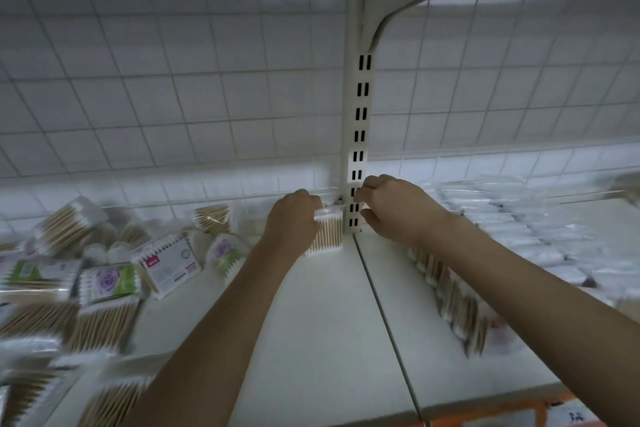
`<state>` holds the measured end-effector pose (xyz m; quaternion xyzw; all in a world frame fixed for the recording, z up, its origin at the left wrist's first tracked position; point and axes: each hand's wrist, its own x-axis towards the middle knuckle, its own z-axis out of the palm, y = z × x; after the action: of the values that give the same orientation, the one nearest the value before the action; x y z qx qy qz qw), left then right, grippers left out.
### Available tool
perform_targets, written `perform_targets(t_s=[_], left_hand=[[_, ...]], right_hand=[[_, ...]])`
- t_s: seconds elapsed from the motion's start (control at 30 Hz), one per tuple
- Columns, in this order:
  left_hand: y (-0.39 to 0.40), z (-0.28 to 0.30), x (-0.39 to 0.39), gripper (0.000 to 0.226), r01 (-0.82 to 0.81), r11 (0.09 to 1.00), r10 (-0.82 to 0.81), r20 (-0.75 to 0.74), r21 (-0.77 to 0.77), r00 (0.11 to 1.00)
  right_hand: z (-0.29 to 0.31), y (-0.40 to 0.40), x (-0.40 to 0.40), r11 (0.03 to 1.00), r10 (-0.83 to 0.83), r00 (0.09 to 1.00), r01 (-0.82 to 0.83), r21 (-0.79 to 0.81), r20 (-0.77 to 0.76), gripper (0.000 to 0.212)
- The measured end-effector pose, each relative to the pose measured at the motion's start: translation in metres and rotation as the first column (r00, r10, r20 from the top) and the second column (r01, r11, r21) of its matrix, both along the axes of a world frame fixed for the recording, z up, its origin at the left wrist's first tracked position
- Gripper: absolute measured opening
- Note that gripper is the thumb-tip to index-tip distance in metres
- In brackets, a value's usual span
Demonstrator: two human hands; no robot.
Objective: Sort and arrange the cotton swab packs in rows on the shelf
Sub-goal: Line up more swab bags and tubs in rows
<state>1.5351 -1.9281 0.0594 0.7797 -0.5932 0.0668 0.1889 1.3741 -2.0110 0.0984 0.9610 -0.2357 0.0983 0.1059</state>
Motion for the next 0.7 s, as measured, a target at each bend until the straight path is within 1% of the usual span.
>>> perform_targets(t_s=[0.13,0.23,0.3,0.37,0.47,0.57,0.7], left_hand=[[-0.012,0.0,0.003,0.03,-0.007,1.0,0.006,0.009,0.022,1.0],[-0.017,0.0,0.004,0.026,-0.017,0.999,0.014,0.078,0.039,0.997],[-0.019,0.0,0.004,0.027,-0.024,0.998,0.019,0.112,0.05,0.994],[-0.019,0.001,0.004,0.032,-0.039,0.998,0.029,0.153,0.059,0.988],[-0.012,0.005,0.004,0.047,-0.06,0.997,0.047,0.241,0.046,0.969],[0.004,0.012,0.01,0.056,-0.087,0.996,0.078,0.228,0.031,0.97],[0.043,0.019,0.026,0.052,-0.151,0.984,0.134,0.174,0.089,0.976]], right_hand=[[-0.009,0.004,-0.013,0.999,-0.03,1.0,0.03,0.032,0.007,0.031],[-0.016,0.008,-0.018,0.998,-0.05,0.999,0.05,0.041,0.007,0.032],[-0.02,0.011,-0.02,0.997,-0.058,0.998,0.058,0.045,0.0,0.032],[-0.022,0.014,-0.019,0.997,-0.062,0.998,0.062,0.055,-0.007,0.031],[-0.023,0.019,-0.014,0.996,-0.054,0.999,0.054,0.075,-0.009,0.032],[-0.022,0.027,-0.005,0.998,-0.018,1.0,0.018,0.061,0.0,0.032],[-0.023,0.041,0.015,0.997,0.055,0.997,-0.058,0.057,0.053,0.026]])
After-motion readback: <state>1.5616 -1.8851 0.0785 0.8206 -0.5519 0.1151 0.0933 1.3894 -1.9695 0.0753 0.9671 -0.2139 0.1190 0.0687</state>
